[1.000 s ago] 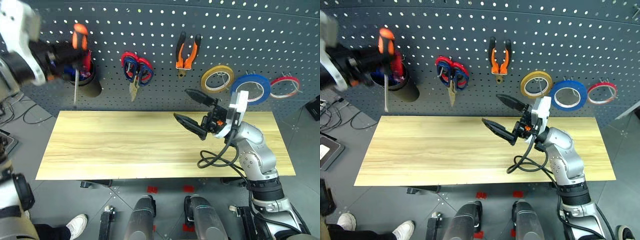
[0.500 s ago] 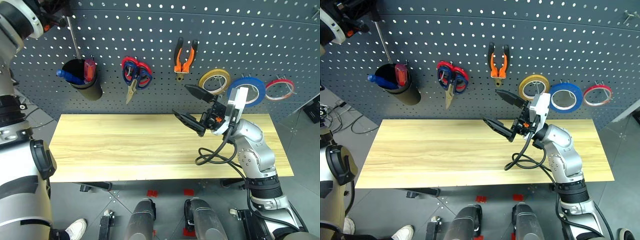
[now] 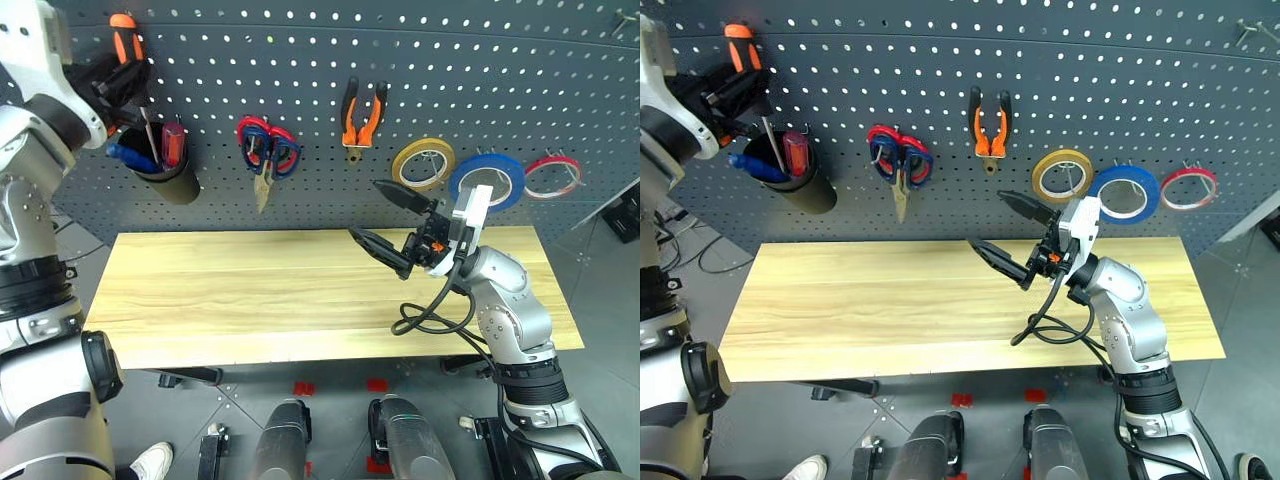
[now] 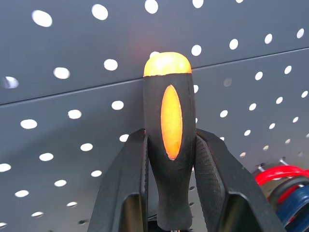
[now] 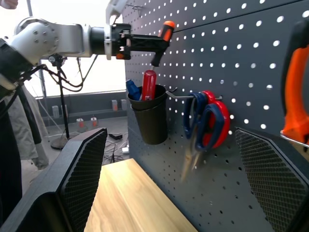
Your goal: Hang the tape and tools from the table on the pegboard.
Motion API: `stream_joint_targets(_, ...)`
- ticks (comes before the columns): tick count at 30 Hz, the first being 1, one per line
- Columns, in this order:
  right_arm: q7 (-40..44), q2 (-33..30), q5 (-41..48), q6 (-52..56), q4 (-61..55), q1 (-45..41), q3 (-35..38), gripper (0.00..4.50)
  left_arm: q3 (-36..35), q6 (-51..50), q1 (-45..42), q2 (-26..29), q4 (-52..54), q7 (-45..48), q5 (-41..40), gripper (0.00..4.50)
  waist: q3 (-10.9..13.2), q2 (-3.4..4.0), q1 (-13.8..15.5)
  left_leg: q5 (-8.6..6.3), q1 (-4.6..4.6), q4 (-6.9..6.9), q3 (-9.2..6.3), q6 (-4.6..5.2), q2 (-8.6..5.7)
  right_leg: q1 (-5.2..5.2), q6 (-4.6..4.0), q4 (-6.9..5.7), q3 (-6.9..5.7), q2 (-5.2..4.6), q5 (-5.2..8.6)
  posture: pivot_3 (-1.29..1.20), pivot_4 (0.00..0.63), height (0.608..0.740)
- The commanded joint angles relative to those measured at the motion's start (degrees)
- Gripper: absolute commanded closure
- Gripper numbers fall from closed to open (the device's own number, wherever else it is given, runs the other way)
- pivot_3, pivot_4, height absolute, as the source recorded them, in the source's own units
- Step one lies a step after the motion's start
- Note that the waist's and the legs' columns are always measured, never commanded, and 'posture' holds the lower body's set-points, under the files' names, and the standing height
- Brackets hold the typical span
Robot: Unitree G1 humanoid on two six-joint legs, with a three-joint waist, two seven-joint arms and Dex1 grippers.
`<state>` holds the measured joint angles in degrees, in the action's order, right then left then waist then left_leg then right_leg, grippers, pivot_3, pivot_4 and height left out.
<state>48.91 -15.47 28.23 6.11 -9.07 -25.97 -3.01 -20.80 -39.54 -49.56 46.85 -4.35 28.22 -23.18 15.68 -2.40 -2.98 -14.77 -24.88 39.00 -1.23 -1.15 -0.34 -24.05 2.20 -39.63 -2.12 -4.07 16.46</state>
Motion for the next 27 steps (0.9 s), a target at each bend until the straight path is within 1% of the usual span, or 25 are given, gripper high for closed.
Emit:
stream_joint_targets(1, 0.1, -0.2, 0.3, -1.1, -2.0, -0.3, 0.6, 0.0, -2.2, 1.3, 0.5, 0.9, 3.5, -0.6, -0.6, 3.53, 0.0, -0.01, 0.0, 0.0, 0.0, 0.01, 0.0, 0.0, 0.0, 0.0, 0.0, -0.01, -0.01, 0.0, 0.0, -0.08, 0.196, 0.74)
stream_joint_targets(6, 0.5, -0.2, 0.0, -1.5, -0.8, -0.8, 0.5, 0.0, -2.3, 2.3, -0.1, 1.2, 2.7, -1.3, -0.5, 3.53, 0.0, -0.01, 0.1, 0.0, 0.0, 0.02, 0.01, 0.0, -0.03, 0.0, 0.0, -0.03, 0.0, 0.01, 0.0, -0.08, 0.201, 0.74)
stream_joint_targets(11, 0.5, -0.2, -0.2, -1.4, -0.7, -0.7, 0.5, 0.0, -2.4, 1.6, 1.2, 1.2, 3.9, -2.0, -0.9, 3.53, 0.0, -0.01, 0.1, 0.0, 0.0, 0.02, 0.0, 0.01, -0.03, 0.0, 0.0, -0.25, 0.0, 0.01, 0.0, -0.07, 0.211, 0.74)
stream_joint_targets(12, 0.6, -0.2, -0.3, -1.4, -0.7, -0.7, 0.4, 0.0, -2.5, 1.5, 1.4, 1.2, 4.0, -2.1, -1.0, 2.79, 0.0, 0.0, 0.1, 0.0, 0.0, 0.02, 0.01, 0.01, -0.03, 0.0, 0.0, -0.25, 0.0, 0.01, 0.0, -0.07, 0.211, 0.74)
stream_joint_targets(14, 0.6, -0.3, -0.4, -1.4, -0.6, -0.7, 0.5, 0.0, -2.6, 1.2, 1.8, 1.1, 4.2, -2.3, -1.2, 2.23, 0.0, -0.01, 0.1, 0.0, 0.0, 0.02, 0.0, 0.01, -0.02, 0.0, 0.0, -0.25, -0.01, 0.01, 0.0, -0.07, 0.211, 0.74)
stream_joint_targets(21, 0.9, -0.5, -0.5, -1.1, -0.6, -0.5, 0.5, 0.0, -2.8, 0.1, 2.1, 1.3, 4.9, -2.5, -1.8, 0.04, 0.0, -0.01, 0.2, 0.0, 0.0, 0.04, -0.01, 0.01, -0.03, 0.0, 0.0, -0.26, 0.0, 0.01, 0.0, -0.08, 0.219, 0.74)
stream_joint_targets(27, 1.1, -0.7, -0.6, -1.2, -0.4, -0.4, 0.3, 0.0, -2.8, -0.3, 1.7, 1.5, 5.2, -2.9, -2.3, 0.01, 0.0, 0.0, 0.2, 0.0, 0.0, 0.04, -0.01, 0.01, -0.03, 0.0, 0.0, -0.26, 0.0, 0.01, 0.0, -0.08, 0.219, 0.74)
